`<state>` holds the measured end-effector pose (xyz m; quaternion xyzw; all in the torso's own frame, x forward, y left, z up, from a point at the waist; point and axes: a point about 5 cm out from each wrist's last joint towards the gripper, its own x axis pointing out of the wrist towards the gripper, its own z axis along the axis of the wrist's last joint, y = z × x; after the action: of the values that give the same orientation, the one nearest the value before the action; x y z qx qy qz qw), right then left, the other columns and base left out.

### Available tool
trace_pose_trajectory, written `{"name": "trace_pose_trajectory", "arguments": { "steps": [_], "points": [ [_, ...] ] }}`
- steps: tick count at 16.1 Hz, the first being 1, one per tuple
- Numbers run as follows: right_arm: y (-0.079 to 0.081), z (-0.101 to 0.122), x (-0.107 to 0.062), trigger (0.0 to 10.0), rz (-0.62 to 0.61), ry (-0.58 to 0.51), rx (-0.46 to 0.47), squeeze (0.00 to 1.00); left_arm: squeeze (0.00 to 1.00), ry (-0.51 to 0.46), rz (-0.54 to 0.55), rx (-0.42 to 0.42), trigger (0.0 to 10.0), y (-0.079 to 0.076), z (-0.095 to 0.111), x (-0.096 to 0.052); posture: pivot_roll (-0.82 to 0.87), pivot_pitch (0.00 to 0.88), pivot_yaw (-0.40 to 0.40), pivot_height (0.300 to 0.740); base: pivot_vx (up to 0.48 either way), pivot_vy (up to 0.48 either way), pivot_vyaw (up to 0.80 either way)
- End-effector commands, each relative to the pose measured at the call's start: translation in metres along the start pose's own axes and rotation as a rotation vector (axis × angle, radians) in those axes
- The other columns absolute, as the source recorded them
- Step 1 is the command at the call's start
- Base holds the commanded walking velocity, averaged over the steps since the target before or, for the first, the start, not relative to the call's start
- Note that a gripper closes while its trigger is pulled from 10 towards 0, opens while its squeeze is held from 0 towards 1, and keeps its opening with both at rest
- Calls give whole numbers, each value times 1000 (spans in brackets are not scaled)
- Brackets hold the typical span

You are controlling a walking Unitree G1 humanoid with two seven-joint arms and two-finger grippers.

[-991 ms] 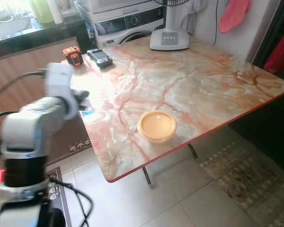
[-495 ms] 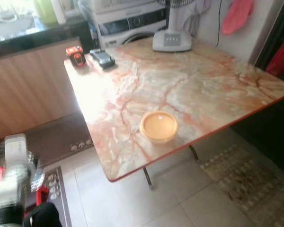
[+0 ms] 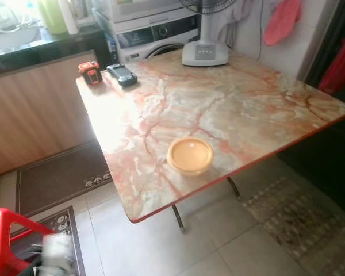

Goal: Restocking fridge

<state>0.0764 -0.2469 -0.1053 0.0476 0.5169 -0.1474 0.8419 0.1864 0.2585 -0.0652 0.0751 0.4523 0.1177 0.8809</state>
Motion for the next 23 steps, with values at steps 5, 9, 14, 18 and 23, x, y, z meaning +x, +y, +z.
{"name": "trace_pose_trajectory", "arguments": {
  "steps": [5,9,14,18,23],
  "points": [
    [-9,2,-1,10000,3,7,-19,0,0,106,-62,-6,10000,-31,-29,-4,6,0,17,740,0,0,0],
    [-5,-3,-1,10000,44,29,-24,0,0,105,-59,-46,10000,-36,-35,-6,-22,0,48,740,0,0,0],
    [0,-12,-3,10000,42,54,16,0,0,69,-74,-48,10000,-34,-29,-5,-55,0,88,740,0,0,0],
    [1,-13,-3,10000,43,70,3,0,0,59,-77,-42,10000,-34,-25,-4,-49,0,87,740,0,0,-700],
    [1,-9,-2,10000,62,59,-39,0,0,78,-49,-75,10000,-31,-29,-5,-17,0,69,740,0,0,-464]
  ]
}}
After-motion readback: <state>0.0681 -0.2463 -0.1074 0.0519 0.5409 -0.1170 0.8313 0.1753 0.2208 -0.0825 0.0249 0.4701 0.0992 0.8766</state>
